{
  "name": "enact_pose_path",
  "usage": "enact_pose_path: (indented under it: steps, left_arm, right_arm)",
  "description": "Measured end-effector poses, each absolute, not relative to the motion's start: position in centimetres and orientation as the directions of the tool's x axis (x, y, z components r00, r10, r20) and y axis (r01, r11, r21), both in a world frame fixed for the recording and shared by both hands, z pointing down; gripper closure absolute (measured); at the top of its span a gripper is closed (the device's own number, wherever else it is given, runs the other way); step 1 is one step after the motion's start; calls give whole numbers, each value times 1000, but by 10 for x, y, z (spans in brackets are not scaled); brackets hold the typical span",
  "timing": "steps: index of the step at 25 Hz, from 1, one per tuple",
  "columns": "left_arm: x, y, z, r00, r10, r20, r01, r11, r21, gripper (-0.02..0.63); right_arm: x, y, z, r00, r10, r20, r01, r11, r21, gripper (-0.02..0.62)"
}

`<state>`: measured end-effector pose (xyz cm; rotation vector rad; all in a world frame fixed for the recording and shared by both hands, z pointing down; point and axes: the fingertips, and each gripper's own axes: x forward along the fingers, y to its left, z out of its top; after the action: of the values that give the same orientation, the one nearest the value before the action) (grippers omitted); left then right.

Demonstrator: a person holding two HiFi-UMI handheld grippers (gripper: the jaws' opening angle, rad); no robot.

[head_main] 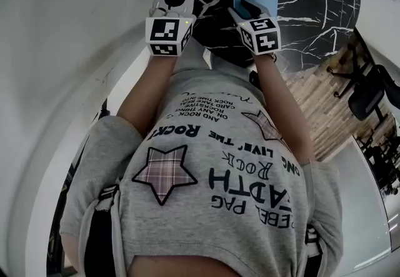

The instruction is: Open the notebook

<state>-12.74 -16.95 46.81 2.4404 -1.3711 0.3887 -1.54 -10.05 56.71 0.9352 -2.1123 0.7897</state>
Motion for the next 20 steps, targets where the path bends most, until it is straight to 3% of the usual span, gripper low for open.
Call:
enact_pose_path:
  steps: [4,9,14,20]
  left_arm:
    - [-124,-168,469,509,-770,386,-857,-496,140,597]
    - [-116,-166,467,516,-766,383,-852,-504,140,597]
    - [-111,-161,468,521,-763,383,-849,-508,142,597]
    - [-109,-157,470,510,-765,393,-855,-500,138,597]
  right_arm:
    - [-12,-70,569,-533,-235,813,-678,693,-244,423]
    - [-13,-49,575,-460,-137,878,-482,869,-117,391]
    - [-14,-38,583,-377,-131,917,-292,956,16,374]
    - [-12,-37,593,-319,-191,928,-224,967,122,371]
